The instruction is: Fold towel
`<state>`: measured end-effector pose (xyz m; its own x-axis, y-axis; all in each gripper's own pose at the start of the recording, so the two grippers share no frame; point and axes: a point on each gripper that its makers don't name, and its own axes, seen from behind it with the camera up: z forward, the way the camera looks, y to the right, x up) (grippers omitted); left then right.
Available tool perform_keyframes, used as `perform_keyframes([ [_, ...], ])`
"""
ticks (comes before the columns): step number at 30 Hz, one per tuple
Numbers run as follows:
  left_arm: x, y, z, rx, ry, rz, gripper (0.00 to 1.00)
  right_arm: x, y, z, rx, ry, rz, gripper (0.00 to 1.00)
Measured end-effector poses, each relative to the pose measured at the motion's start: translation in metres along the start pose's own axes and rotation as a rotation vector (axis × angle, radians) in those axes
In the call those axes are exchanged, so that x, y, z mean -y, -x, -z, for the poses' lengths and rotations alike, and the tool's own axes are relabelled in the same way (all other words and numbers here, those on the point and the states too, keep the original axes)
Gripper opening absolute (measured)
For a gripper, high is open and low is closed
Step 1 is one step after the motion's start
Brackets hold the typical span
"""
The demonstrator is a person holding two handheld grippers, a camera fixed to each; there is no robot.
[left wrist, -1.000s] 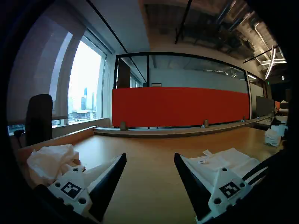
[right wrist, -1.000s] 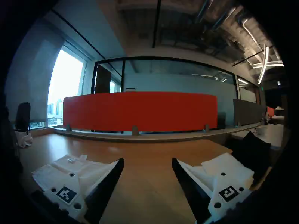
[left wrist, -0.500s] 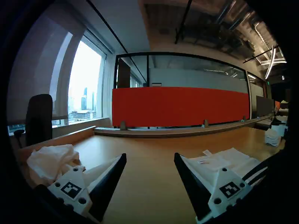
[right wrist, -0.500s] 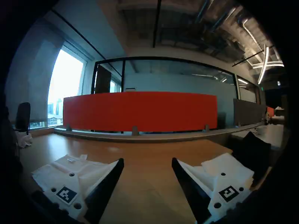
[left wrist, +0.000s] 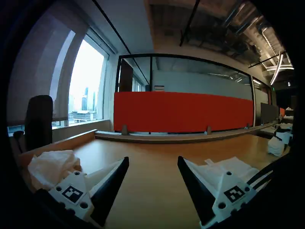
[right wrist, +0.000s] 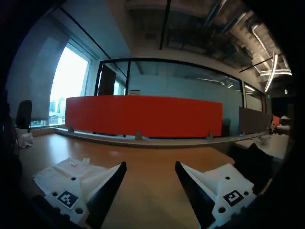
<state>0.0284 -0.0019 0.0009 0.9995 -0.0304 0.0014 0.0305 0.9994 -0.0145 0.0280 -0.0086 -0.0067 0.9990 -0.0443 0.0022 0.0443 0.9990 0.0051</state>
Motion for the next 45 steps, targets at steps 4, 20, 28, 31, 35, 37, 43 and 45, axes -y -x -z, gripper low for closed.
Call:
perform_keyframes([
  [4,-0.002,-0.032,0.002,0.002,0.012,0.003,0.94,0.003,-0.029,0.002,0.004,-0.001,-0.01,0.99],
  [20,-0.004,-0.167,0.013,0.015,0.039,-0.009,0.94,0.013,-0.161,0.013,0.003,0.006,-0.023,0.99],
  [28,-0.008,-0.189,0.012,0.048,0.076,-0.03,0.94,0.015,-0.186,0.018,0.021,-0.009,-0.025,0.99],
  [31,-0.012,-0.19,0.013,0.071,0.108,-0.036,0.94,0.021,-0.188,0.021,0.039,-0.037,-0.011,1.0],
  [35,-0.019,-0.185,0.014,0.112,0.16,-0.053,0.94,0.033,-0.185,0.024,0.078,-0.095,0.012,0.99],
  [37,-0.024,-0.181,0.015,0.135,0.191,-0.068,0.94,0.041,-0.184,0.025,0.099,-0.131,0.019,0.99],
  [43,-0.044,-0.166,0.018,0.197,0.296,-0.112,0.95,0.069,-0.177,0.031,0.163,-0.261,0.058,0.99],
  [45,-0.051,-0.161,0.02,0.213,0.328,-0.123,0.95,0.077,-0.173,0.033,0.182,-0.302,0.077,0.99],
])
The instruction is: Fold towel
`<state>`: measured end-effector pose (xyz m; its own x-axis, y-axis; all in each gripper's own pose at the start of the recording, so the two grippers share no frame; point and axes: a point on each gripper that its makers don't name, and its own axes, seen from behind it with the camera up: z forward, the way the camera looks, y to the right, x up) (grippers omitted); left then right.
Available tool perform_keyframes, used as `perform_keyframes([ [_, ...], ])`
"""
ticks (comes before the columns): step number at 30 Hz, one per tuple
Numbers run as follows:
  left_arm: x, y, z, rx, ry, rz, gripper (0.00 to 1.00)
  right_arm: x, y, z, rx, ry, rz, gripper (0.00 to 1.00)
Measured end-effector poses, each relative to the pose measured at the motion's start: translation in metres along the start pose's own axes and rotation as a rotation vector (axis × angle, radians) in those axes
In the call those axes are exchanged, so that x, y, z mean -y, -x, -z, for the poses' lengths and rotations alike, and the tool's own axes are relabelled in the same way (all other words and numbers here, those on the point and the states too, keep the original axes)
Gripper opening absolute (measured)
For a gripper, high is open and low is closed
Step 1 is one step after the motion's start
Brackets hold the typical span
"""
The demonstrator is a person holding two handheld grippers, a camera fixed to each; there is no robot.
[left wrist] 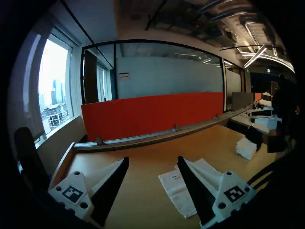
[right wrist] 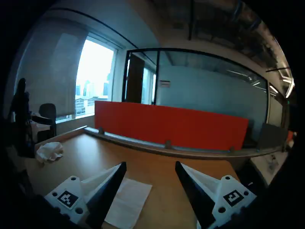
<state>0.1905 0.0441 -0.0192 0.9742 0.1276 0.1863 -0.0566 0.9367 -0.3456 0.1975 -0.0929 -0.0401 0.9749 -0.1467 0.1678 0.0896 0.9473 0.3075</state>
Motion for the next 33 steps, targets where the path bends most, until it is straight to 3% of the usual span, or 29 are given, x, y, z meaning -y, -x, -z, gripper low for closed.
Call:
perform_keyframes([
  [8,-0.024,0.019,-0.006,0.059,0.087,-0.039,0.94,0.02,0.022,-0.006,0.077,-0.105,0.053,0.99],
  [18,-0.039,0.058,-0.018,0.131,0.122,-0.097,0.94,0.04,0.057,-0.009,0.152,-0.184,0.067,0.99],
  [33,-0.087,0.147,-0.031,0.274,0.241,-0.156,0.94,0.053,0.14,-0.014,0.278,-0.24,0.107,0.99],
])
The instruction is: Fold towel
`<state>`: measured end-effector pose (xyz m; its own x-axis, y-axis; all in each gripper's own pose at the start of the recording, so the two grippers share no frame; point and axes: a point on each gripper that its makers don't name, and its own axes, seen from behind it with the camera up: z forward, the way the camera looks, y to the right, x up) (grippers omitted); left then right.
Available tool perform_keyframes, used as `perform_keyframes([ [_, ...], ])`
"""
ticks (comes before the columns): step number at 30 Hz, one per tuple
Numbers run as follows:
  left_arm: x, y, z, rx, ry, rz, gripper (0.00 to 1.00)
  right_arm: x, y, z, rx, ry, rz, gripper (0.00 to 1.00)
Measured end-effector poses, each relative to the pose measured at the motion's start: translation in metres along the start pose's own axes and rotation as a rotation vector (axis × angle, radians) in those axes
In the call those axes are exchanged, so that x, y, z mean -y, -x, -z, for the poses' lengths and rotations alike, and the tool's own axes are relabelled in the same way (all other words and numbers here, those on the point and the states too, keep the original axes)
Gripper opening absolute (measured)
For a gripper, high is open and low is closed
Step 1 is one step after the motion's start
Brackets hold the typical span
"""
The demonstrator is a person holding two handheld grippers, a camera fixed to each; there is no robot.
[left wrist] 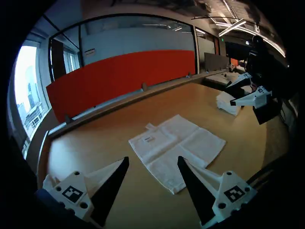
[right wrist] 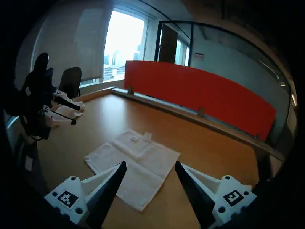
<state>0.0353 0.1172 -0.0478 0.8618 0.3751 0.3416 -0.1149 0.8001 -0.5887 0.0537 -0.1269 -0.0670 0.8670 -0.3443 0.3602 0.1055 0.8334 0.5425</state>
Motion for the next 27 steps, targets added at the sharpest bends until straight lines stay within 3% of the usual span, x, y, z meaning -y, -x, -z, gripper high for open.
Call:
perform_keyframes([
  [13,-0.024,0.063,-0.04,0.121,0.084,0.008,0.95,0.013,0.078,-0.028,0.142,-0.04,0.004,0.99],
  [27,-0.046,0.12,-0.065,0.243,0.16,-0.002,0.94,0.03,0.14,-0.047,0.271,-0.098,0.027,1.0],
])
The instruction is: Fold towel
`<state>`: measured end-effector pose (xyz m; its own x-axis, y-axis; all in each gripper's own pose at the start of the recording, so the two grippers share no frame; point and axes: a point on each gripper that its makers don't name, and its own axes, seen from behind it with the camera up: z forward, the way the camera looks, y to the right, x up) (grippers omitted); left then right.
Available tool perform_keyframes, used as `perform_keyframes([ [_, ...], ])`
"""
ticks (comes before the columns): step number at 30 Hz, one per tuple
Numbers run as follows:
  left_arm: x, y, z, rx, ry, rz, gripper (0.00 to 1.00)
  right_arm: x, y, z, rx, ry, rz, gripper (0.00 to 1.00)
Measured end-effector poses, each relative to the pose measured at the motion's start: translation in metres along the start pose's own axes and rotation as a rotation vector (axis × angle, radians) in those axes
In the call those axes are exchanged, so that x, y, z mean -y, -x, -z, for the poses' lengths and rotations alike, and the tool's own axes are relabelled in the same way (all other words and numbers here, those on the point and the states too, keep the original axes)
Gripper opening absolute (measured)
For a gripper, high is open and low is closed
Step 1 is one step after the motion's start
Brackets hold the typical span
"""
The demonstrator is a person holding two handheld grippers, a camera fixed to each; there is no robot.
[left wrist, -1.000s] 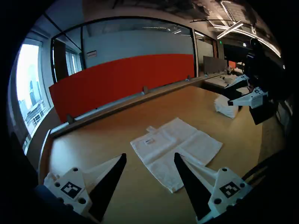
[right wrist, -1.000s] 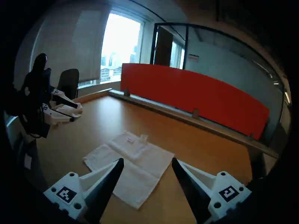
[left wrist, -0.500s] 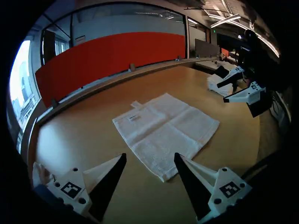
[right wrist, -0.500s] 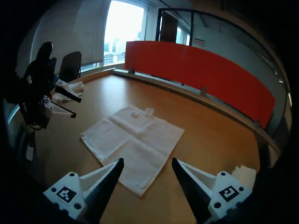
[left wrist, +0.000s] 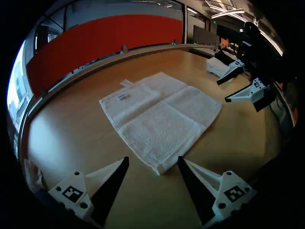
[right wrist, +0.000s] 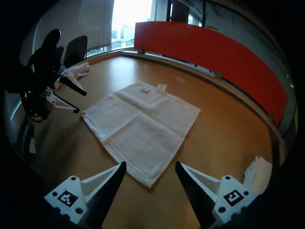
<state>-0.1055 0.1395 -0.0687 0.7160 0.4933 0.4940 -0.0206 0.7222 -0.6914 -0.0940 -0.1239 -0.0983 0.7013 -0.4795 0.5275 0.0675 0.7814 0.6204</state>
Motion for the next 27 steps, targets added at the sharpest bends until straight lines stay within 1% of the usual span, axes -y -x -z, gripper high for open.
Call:
perform_keyframes([
  [5,-0.003,0.012,-0.009,0.035,0.012,0.001,0.94,0.0,0.014,-0.007,0.042,-0.013,0.008,0.99],
  [11,-0.005,0.019,-0.014,0.059,0.026,0.014,0.94,-0.001,0.027,-0.014,0.079,-0.03,-0.002,1.0],
  [17,-0.009,0.026,-0.018,0.082,0.039,0.018,0.94,0.0,0.033,-0.016,0.097,-0.047,-0.02,0.98],
  [23,-0.012,0.027,-0.02,0.091,0.044,0.009,0.94,-0.002,0.039,-0.018,0.108,-0.056,-0.021,0.98],
  [27,-0.013,0.027,-0.022,0.097,0.048,0.006,0.93,-0.002,0.043,-0.019,0.118,-0.064,-0.021,0.94],
])
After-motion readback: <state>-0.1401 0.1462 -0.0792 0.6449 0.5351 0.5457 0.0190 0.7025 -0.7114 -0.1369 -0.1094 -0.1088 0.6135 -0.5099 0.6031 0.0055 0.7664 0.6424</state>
